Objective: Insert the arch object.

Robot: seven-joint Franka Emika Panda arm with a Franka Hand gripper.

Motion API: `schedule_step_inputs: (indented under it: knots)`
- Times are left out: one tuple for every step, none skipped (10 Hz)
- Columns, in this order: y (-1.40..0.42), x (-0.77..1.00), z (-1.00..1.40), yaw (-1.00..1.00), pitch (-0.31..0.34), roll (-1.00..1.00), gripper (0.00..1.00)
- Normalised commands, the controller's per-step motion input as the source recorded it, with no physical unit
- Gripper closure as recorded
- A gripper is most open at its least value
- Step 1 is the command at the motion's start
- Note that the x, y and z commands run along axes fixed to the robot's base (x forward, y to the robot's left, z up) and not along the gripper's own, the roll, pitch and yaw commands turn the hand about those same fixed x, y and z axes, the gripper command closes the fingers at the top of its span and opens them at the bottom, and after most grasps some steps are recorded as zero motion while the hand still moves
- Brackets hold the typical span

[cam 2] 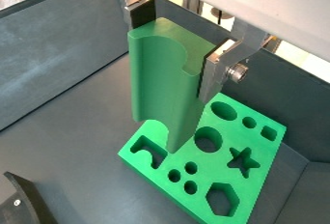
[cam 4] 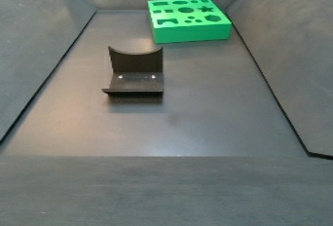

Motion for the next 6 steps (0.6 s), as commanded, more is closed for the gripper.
schedule_step_inputs:
  knots:
    - [0.04,0.00,-0.70,0.00,-0.097,-0.22,1.00]
    - [0.19,0.09,-1.00,0.09,0.000,0.00,1.00]
    - [0.21,0.21,-1.00,0.21,0.000,0.00,1.00]
    - [0.20,0.38,-1.00,0.39,0.000,0.00,1.00]
    - [0.20,0.42,-1.00,0.43,0.000,-0.01,1.00]
    - [0.00,0.46,-1.00,0.28,0.000,-0.01,1.00]
